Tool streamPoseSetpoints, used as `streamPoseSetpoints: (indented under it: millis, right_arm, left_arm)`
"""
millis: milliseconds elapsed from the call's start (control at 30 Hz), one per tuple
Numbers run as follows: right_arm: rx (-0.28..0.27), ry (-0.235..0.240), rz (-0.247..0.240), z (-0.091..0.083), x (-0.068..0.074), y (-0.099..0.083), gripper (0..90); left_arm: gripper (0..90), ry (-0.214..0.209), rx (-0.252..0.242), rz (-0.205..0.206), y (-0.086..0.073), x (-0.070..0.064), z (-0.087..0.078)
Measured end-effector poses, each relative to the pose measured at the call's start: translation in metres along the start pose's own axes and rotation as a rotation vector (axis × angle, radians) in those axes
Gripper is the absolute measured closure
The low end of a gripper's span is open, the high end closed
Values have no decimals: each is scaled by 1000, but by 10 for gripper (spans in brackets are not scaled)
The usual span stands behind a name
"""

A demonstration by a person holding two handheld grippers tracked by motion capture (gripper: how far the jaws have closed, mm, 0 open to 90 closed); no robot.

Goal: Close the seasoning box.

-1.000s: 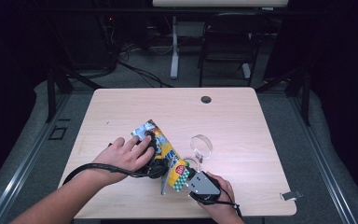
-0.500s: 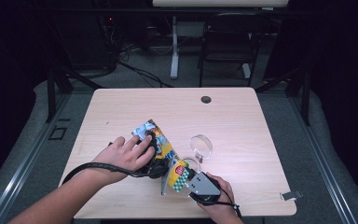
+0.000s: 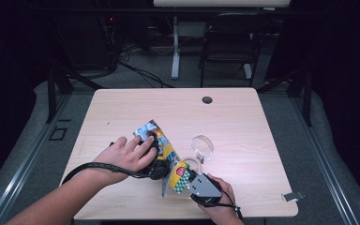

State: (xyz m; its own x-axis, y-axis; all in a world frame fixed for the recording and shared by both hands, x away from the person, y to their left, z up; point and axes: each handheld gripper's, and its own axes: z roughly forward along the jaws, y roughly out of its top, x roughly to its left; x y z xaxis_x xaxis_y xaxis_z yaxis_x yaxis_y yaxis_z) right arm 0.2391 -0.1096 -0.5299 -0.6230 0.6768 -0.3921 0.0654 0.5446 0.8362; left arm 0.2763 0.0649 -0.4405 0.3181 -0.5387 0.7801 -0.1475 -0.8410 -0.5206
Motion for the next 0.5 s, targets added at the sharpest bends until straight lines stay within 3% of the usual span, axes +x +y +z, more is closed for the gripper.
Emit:
streamPoseSetpoints:
  millis: [33,67,100,367,500]
  right_arm:
    - [0,0,-2,0,0,0,879]
    - [-2,0,0,0,0,0,875]
    - [-2,1,3,0,0,0,874]
    - [-2,-3,7,0,-1,-1,874]
    - [-2,-5,9,-1,-1,-1,874]
  left_arm:
    - [635,5,9,16,0,1,-1]
    - [634,-9,16,6,0,1,-1]
    - [635,12,-6,7,1,0,0]
    - [636,13,-5,12,2,3,0]
    - [636,-6,11,12,2,2,-1]
